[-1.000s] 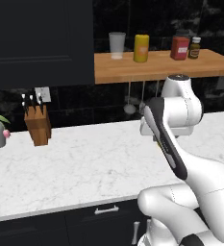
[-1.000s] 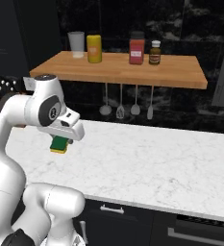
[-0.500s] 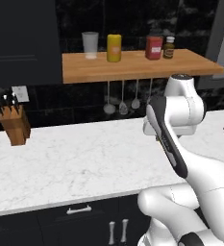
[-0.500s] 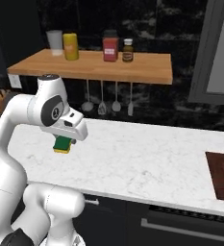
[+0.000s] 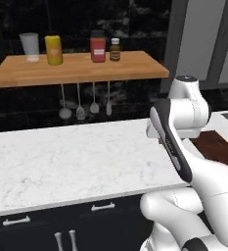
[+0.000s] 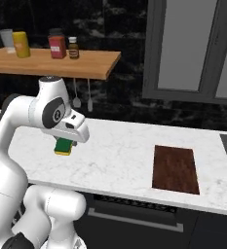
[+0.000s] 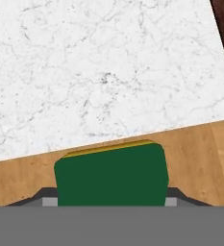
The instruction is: Pick up the sponge from the counter and clean the cutting board by briefly scrubbing or pressing down on the cutting board. Once finished, release the sponge.
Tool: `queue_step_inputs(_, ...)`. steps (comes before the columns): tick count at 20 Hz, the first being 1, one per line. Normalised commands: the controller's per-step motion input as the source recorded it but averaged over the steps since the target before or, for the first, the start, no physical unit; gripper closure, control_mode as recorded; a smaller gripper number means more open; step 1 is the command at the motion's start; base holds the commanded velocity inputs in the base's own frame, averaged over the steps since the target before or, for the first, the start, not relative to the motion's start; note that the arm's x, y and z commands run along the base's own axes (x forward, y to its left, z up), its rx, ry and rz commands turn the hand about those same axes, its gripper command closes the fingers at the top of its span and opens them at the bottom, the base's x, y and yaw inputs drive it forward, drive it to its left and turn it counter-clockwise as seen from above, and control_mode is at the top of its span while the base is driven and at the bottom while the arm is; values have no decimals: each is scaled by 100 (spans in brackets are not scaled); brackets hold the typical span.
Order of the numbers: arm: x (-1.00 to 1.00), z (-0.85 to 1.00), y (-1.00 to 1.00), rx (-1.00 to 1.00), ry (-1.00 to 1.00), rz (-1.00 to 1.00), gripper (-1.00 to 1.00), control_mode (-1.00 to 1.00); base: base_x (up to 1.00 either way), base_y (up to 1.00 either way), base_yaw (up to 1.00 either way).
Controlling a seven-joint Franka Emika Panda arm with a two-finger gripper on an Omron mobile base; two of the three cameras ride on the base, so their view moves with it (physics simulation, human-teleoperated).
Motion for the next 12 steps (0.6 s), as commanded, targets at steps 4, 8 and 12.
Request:
queue_step_inputs(4, 0, 0, 0, 0, 0, 0, 100, 100, 0, -82, 0)
queue_step_inputs(8, 0, 0, 0, 0, 0, 0, 100, 100, 0, -75, 0)
queue_step_inputs(12, 0, 0, 0, 0, 0, 0, 100, 100, 2, -51, 1)
